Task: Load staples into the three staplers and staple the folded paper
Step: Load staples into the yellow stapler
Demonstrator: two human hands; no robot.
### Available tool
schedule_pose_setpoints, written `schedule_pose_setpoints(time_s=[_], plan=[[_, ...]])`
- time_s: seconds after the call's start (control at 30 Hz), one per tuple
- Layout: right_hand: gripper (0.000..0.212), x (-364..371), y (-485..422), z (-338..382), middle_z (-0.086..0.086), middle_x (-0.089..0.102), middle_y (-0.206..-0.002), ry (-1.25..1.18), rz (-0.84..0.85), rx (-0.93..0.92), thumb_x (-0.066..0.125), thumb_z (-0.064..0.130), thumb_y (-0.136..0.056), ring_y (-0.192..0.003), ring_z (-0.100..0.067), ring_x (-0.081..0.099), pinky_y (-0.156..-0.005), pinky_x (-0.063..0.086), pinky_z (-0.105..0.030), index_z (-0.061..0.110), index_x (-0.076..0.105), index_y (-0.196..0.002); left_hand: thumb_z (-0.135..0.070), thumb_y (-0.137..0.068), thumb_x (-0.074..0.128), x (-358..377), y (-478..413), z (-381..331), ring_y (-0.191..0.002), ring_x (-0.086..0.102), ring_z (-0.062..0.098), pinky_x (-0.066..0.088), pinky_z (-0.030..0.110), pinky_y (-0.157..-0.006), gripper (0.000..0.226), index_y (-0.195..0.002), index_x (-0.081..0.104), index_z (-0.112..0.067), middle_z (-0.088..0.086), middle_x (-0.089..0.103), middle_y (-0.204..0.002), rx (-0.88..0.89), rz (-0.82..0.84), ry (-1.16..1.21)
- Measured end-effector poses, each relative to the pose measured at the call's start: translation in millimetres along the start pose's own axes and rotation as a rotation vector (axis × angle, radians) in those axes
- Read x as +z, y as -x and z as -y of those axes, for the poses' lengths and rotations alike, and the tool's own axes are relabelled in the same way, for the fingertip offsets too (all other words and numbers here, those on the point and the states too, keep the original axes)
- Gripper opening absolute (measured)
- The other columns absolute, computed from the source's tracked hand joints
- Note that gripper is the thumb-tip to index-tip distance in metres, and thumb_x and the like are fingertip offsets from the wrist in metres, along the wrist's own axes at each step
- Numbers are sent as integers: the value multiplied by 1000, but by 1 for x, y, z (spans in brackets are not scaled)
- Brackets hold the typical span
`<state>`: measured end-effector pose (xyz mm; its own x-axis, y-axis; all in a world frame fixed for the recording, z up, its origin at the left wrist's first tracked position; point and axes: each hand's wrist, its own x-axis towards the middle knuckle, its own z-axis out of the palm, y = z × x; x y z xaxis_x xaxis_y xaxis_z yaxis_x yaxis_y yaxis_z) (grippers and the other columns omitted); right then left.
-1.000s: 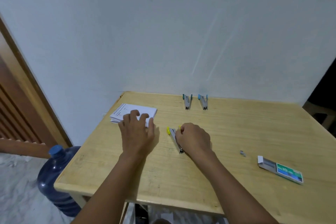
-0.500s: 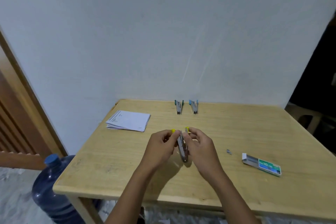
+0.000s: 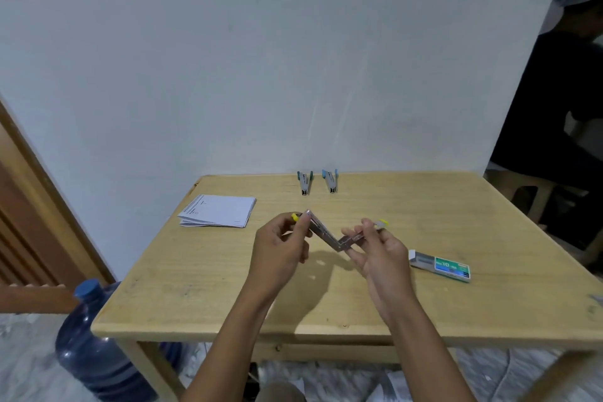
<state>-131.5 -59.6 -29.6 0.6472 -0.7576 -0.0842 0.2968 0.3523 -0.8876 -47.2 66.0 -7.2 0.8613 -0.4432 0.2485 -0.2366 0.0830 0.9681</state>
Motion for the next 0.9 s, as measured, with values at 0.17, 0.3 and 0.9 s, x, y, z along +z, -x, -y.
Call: schedule_pose_setpoints(time_s=[0.17,0.3,0.9], plan=[[54,-2,4,5,-8,56,-133,216,-74,90,53,22,-101,-117,-23,60,-88,52,-32,18,30,-150,-19,-97,60,-1,7,3,-54,56,20,50,31,-55,18,-90,70,-6,2,64,-71,-1,36,47],[52,-3,13,6,8,33,-149,769,-57,-273,57,43,-96,-133,-9,39,-94,35,-26,33,42,-145,-16,-98,59,-1,11,0,-58,57,21,54,33,-56,18,-91,70,-3,5,63,-71,20,55,64],[18,6,4,27,13,62,-95,921,518,-670,57,27,-98,-90,-4,60,-78,47,-15,24,68,-112,-18,-98,57,-8,11,-10,-55,55,22,52,33,-56,26,-91,70,4,8,61,-70,22,202,42]])
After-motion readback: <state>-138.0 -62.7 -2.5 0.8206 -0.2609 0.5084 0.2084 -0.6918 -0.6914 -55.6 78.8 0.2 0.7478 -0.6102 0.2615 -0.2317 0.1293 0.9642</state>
